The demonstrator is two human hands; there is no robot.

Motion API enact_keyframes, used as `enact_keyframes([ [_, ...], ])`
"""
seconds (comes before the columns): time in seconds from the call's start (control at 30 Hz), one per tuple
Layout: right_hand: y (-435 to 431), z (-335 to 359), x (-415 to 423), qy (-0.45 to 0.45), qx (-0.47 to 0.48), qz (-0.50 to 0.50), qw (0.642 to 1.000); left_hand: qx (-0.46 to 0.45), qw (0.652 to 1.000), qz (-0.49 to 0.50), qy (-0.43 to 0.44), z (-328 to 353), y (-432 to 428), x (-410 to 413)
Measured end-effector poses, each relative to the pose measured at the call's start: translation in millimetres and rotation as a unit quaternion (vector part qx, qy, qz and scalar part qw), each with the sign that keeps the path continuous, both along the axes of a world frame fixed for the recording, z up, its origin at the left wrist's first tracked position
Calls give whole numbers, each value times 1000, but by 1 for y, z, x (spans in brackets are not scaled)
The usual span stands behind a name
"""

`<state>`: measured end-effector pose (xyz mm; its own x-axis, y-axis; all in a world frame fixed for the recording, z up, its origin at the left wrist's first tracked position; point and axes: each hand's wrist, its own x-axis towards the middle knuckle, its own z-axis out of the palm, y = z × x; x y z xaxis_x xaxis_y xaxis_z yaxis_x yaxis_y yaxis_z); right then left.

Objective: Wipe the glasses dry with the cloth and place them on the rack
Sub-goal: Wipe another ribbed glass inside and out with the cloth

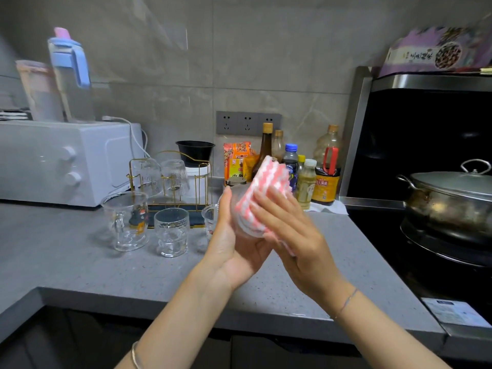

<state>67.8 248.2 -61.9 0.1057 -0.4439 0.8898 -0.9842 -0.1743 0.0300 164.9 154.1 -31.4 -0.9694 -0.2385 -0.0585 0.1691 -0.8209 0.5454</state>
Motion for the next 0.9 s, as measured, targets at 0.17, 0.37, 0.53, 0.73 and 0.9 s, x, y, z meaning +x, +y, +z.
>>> enact_keyframes([
  [0.17,1,0,7,67,13,-18,998,-25,999,-26,8,8,4,-1],
  [0.37,6,14,-2,32,-1,-56,998,-6,1000,18,7,8,7,-3],
  [0.53,7,-4,4,62,23,-32,997,-55,998,5,-5,13,0,-2],
  [0.73,6,15,-2,58,10,-49,997,-29,1000,12,0,16,13,-2],
  [0.9,12,7,-7,49,4,-48,998,-42,998,37,-8,11,2,-6],
])
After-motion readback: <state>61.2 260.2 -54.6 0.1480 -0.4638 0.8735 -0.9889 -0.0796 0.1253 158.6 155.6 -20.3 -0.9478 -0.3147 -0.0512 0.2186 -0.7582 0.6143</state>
